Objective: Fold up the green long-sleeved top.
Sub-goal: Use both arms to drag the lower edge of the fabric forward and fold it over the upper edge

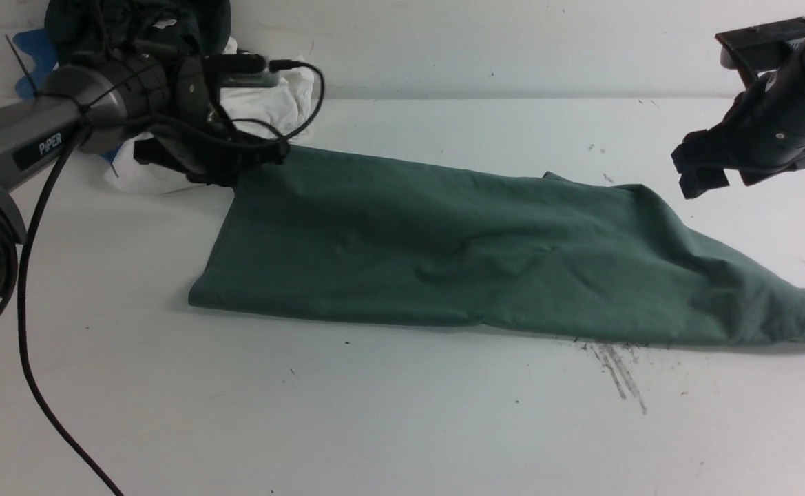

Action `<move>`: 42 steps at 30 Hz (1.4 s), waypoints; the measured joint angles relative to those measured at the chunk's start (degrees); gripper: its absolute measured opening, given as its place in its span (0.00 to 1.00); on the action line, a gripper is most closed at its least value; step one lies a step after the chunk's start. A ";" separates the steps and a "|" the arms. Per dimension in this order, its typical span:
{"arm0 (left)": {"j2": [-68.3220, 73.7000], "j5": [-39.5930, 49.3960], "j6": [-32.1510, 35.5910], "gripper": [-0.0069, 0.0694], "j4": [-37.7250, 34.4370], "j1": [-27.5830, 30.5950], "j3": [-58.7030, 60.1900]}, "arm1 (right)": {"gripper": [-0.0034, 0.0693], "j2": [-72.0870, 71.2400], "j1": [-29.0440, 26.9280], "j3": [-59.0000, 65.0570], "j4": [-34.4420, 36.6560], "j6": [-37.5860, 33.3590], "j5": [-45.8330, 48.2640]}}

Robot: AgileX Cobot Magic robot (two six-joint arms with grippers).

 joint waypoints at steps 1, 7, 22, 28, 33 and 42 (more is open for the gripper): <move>-0.63 -0.27 3.83 0.09 -2.33 -1.99 -0.21 | 0.75 0.00 -0.11 0.00 -0.13 0.00 -0.18; 1.48 -7.00 14.49 0.09 -10.53 -10.97 -0.27 | 0.75 0.00 -0.11 0.00 -0.07 0.00 -0.17; 10.01 -17.66 7.66 0.09 -10.79 1.50 -0.27 | 0.75 0.00 -0.11 0.00 0.03 0.05 1.11; 10.15 -16.33 9.30 0.09 -10.79 3.56 -0.27 | 0.75 0.00 -0.11 0.00 -0.18 0.05 1.11; 5.57 -7.57 13.11 0.09 -10.67 3.72 -0.11 | 0.75 -0.74 -0.66 0.00 0.50 1.18 3.67; -10.03 9.00 23.20 0.09 -10.80 0.70 -0.11 | 0.75 -4.74 -9.77 12.54 13.10 0.63 0.42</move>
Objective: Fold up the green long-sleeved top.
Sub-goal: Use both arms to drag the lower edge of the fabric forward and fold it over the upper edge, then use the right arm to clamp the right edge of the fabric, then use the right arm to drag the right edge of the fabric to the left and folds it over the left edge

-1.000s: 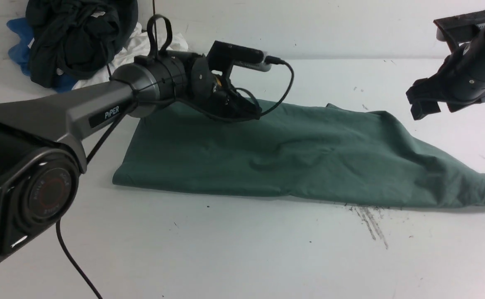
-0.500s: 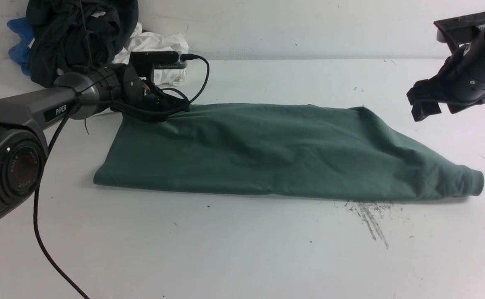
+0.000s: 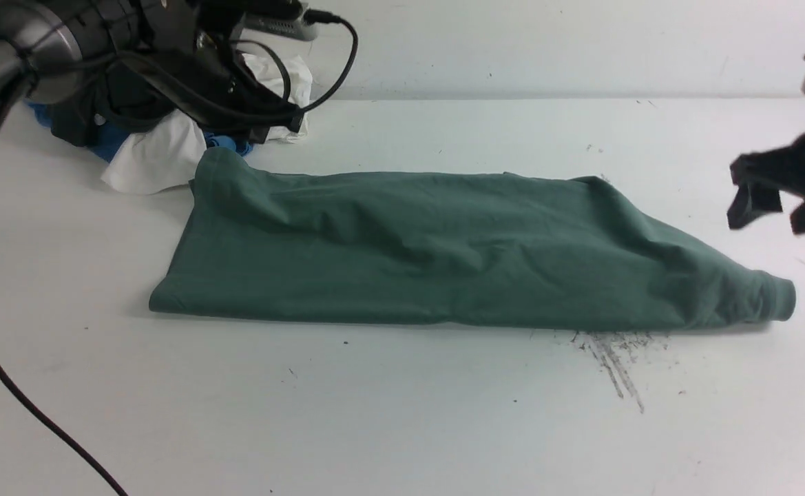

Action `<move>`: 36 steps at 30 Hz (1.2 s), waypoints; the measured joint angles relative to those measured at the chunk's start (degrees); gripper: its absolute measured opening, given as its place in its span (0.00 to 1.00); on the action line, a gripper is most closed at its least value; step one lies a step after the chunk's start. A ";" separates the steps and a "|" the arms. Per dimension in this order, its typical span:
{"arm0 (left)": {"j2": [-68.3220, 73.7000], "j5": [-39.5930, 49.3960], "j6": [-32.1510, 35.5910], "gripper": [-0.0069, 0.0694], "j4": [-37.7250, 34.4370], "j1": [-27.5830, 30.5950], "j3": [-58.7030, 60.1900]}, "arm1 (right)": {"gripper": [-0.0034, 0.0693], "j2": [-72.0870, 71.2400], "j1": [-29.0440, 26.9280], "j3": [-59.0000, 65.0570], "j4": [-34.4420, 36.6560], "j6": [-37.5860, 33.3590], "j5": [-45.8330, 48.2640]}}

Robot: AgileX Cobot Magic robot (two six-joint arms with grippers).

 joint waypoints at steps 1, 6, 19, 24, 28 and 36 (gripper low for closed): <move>-0.91 1.02 0.84 0.09 -0.29 -0.43 0.00 | 0.75 0.22 -0.66 2.12 0.77 -0.11 -1.57; -3.50 5.85 3.17 0.09 -2.95 -1.90 0.00 | 0.75 5.17 -1.78 8.15 1.96 -0.13 -9.35; -3.50 10.60 4.25 0.09 -3.63 -1.95 0.00 | 0.74 9.95 -1.78 7.29 2.46 0.34 -13.95; -3.50 10.77 4.25 0.09 -3.63 -1.95 0.00 | 0.46 9.99 -1.85 7.29 1.93 -2.27 -14.49; -4.13 11.61 4.25 0.09 -3.10 -1.95 0.00 | 0.15 7.63 -1.85 8.06 -1.52 -1.98 -13.64; -11.00 13.61 4.25 0.09 0.82 -1.95 0.00 | 0.13 -8.86 -2.00 5.45 -17.21 5.12 -9.74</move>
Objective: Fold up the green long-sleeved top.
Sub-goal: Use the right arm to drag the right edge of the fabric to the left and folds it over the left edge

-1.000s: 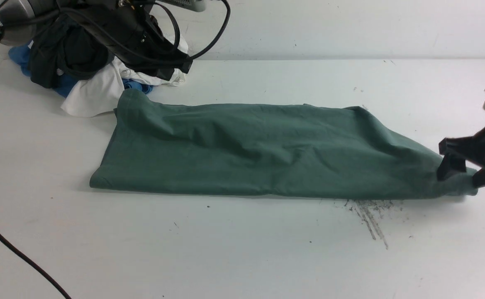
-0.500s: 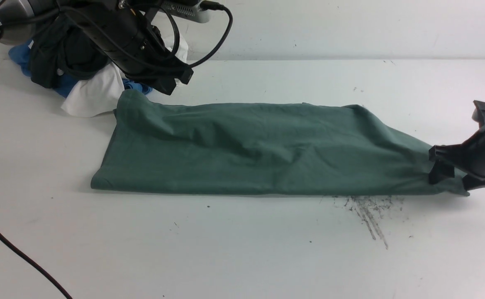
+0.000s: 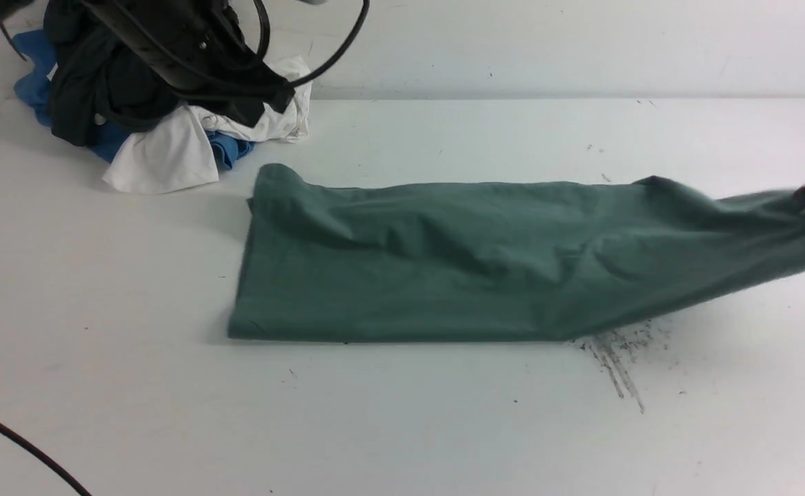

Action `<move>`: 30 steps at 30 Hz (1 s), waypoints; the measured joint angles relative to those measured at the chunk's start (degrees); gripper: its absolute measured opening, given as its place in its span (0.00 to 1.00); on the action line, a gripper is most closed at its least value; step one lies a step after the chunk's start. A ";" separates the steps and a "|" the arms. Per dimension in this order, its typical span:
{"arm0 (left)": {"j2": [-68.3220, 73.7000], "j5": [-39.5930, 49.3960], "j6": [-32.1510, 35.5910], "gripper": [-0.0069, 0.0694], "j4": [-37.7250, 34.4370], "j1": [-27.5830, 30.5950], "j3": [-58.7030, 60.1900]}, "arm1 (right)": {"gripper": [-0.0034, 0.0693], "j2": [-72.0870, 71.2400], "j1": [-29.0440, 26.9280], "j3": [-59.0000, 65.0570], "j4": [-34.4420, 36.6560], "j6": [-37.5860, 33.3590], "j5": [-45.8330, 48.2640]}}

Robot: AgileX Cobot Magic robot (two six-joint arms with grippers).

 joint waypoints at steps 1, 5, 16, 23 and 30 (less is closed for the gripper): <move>-1.18 0.08 0.00 0.09 0.40 0.00 0.00 | 0.13 -1.73 0.80 -1.22 -0.48 -0.13 0.97; -4.69 0.94 0.00 0.09 1.14 0.00 0.00 | 0.13 -4.47 7.47 -9.03 1.48 -4.00 6.86; -11.15 4.93 -0.33 0.09 4.34 0.22 0.00 | 0.13 6.20 33.10 -20.44 20.17 -11.12 9.68; -16.46 7.42 -1.72 0.09 6.51 2.68 0.00 | 0.13 19.06 43.95 -29.06 23.46 -11.17 7.14; -21.73 5.54 -1.96 0.09 7.80 4.71 5.65 | 0.13 23.98 46.10 -35.71 23.79 -9.59 7.80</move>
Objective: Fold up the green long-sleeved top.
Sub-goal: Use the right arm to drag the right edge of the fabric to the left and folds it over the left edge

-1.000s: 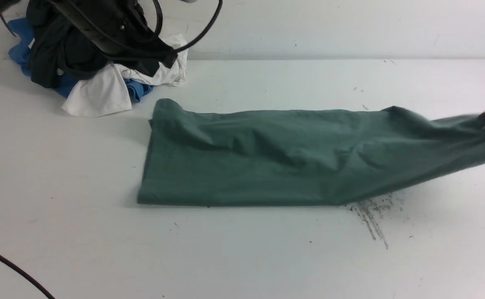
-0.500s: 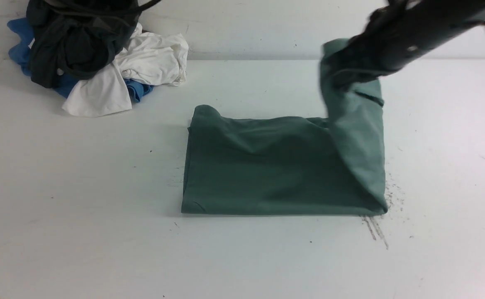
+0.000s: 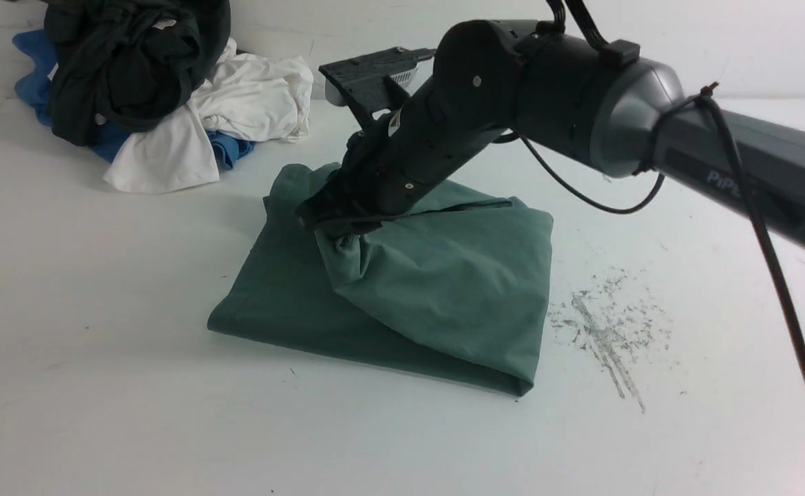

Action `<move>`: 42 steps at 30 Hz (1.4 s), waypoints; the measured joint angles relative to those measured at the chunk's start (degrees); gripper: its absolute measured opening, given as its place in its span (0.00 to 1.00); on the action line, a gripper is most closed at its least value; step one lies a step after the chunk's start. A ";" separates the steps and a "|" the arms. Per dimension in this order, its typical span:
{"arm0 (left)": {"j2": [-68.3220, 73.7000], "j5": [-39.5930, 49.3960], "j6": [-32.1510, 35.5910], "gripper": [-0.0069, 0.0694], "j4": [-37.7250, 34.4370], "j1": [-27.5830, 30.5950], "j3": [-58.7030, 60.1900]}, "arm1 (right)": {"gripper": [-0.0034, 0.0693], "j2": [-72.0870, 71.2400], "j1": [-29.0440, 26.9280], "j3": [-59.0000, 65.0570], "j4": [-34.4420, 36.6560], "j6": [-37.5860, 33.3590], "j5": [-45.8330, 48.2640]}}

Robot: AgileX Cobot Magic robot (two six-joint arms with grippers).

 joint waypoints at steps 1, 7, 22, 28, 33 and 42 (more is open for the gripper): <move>-0.61 -1.24 -0.10 0.09 0.62 0.56 1.78 | 0.13 -0.05 -0.20 -0.74 -0.52 0.45 0.87; -0.03 -10.95 -4.82 0.09 2.77 3.95 14.25 | 0.13 -2.42 -1.99 -2.95 -6.03 1.09 7.70; 25.71 -27.92 4.22 0.09 -20.14 4.13 23.92 | 0.13 -3.67 -6.80 -3.11 -14.33 2.38 15.50; 33.26 -28.41 9.57 0.09 -26.51 4.13 22.98 | 0.13 -3.67 -8.33 -3.11 -14.52 2.38 15.67; 35.26 -26.11 10.00 0.09 -27.22 4.20 22.16 | 0.13 -3.67 -8.33 -3.11 -14.47 2.38 14.66; 35.48 -16.05 10.21 0.09 -29.01 2.62 21.75 | 0.13 -3.67 -8.33 -4.54 -6.12 1.73 9.54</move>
